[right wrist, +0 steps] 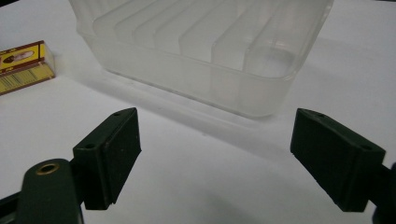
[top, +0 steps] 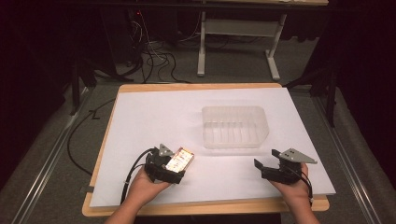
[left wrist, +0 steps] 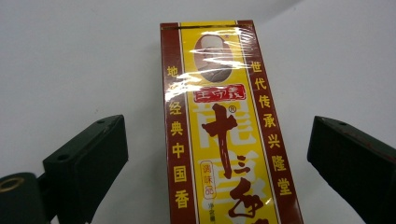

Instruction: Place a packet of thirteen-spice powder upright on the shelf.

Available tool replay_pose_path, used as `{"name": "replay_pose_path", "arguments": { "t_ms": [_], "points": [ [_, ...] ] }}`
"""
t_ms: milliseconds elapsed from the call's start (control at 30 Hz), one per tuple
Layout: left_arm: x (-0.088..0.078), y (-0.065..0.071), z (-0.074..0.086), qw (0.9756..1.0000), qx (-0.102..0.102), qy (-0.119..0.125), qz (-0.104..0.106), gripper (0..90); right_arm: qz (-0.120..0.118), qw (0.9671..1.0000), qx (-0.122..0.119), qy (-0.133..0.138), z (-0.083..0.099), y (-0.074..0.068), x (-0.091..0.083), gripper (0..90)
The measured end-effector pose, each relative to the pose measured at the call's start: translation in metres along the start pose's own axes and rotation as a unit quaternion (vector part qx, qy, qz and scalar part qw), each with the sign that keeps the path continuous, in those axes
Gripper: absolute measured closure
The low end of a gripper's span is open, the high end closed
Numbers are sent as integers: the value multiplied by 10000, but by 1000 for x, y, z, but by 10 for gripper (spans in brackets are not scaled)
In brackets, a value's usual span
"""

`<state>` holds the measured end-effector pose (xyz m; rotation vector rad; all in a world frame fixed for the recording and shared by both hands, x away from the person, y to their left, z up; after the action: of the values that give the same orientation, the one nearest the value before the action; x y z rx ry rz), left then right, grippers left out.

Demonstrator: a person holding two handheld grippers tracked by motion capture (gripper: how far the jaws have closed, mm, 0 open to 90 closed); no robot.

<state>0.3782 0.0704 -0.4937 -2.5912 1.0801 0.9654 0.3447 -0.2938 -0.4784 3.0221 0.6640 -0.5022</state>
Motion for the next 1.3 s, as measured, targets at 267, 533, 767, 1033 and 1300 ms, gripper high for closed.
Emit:
{"name": "replay_pose_path", "arguments": {
  "t_ms": [267,533,767,1033,1300],
  "points": [
    [4,2,-8,9990,209,-389,-106,59,43,9999,94,9,1,4,-5,165],
    [6,3,-10,9971,144,-742,-77,88,44,9999,127,-6,0,5,-5,164],
    [9,2,-10,9946,150,-1026,-60,107,68,9999,144,8,0,7,-6,165],
    [15,2,-8,9871,215,-1584,-24,132,70,9999,134,-20,0,6,-6,165],
    [17,1,-10,9808,255,-1936,-16,167,74,9999,147,-43,1,7,-6,167]
  ]
}}
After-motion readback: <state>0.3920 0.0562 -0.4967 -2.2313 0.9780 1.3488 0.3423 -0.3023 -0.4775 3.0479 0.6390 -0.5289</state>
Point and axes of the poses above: each handheld gripper's, and its own axes: x roughly forward along the jaws, z roughly out of its underside, y roughly to its right, the point moved 5 cm from there along x, roughly forward along the jaws, and after that the axes turned 13 degrees about y, right-handed, at the moved point
